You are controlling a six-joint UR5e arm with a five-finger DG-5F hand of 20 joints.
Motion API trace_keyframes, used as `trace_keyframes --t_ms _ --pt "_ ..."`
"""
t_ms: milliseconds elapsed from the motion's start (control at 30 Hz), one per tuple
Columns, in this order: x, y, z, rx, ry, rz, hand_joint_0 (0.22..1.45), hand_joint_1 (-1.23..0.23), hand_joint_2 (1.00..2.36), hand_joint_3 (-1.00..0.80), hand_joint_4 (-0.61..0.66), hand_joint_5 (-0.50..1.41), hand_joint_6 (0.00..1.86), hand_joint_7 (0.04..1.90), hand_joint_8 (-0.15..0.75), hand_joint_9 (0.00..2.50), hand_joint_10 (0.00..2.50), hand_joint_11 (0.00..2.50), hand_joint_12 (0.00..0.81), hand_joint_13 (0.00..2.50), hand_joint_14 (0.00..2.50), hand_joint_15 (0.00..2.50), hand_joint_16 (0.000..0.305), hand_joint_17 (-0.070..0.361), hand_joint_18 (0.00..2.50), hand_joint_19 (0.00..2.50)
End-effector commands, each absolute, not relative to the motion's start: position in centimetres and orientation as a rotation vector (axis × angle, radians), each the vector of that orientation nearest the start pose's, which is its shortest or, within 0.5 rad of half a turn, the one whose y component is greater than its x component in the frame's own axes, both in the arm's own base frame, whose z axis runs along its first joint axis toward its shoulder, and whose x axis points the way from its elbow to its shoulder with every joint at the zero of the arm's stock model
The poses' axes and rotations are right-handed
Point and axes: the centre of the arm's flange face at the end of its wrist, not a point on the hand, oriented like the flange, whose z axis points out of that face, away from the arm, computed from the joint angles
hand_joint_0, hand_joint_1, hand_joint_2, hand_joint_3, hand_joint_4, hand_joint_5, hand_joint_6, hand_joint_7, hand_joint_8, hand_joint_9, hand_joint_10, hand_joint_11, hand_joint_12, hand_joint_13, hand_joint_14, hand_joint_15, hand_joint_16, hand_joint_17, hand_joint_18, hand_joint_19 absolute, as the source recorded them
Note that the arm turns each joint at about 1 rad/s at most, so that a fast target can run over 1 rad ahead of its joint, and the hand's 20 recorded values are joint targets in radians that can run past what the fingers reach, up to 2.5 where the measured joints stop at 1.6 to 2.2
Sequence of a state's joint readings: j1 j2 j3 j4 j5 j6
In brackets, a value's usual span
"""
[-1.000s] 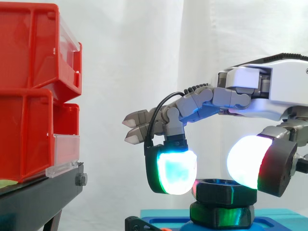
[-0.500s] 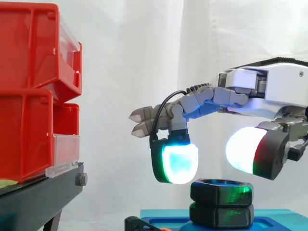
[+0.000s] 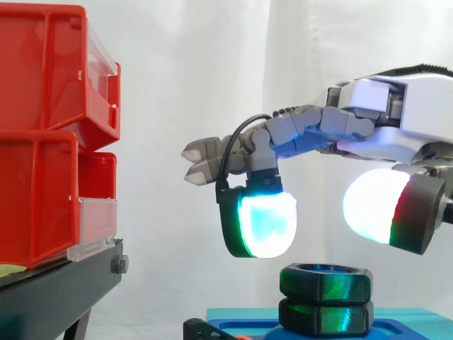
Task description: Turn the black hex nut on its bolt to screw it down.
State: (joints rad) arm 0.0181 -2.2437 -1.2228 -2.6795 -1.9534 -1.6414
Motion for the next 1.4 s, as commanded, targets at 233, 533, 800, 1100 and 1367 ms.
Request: trace_keyframes --t_ms 233,533,800,1100,1367 --pt "75.0 -4.9 28.4 -0.365 1.39 0.236 0.41 -0.48 1.0 -0.5 0.27 -0.15 0.55 1.34 0.284 0.42 0.0 0.0 0.37 0.19 0.0 0.0 0.065 0.146 0.34 0.03" --pt "75.1 -3.0 28.3 -0.362 1.398 0.228 0.41 -0.53 1.0 -0.5 0.27 -0.16 0.57 1.3 0.277 0.41 0.0 0.0 0.368 0.18 0.0 0.0 0.064 0.145 0.34 0.03" --pt "75.9 -3.8 24.0 -0.358 1.434 0.227 0.43 -0.53 1.0 -0.5 0.27 -0.16 0.57 1.3 0.271 0.4 0.0 0.0 0.361 0.18 0.0 0.0 0.063 0.141 0.33 0.04" --pt "76.9 -3.9 25.8 -0.36 1.428 0.237 0.43 -0.49 1.0 -0.5 0.26 -0.16 0.57 1.3 0.27 0.41 0.0 0.0 0.36 0.18 0.0 0.0 0.062 0.14 0.33 0.04" --pt "77.1 -3.4 26.6 -0.38 1.435 0.229 0.43 -0.46 1.0 -0.5 0.26 -0.16 0.58 1.3 0.27 0.4 0.0 0.0 0.359 0.17 0.0 0.0 0.062 0.14 0.33 0.05"
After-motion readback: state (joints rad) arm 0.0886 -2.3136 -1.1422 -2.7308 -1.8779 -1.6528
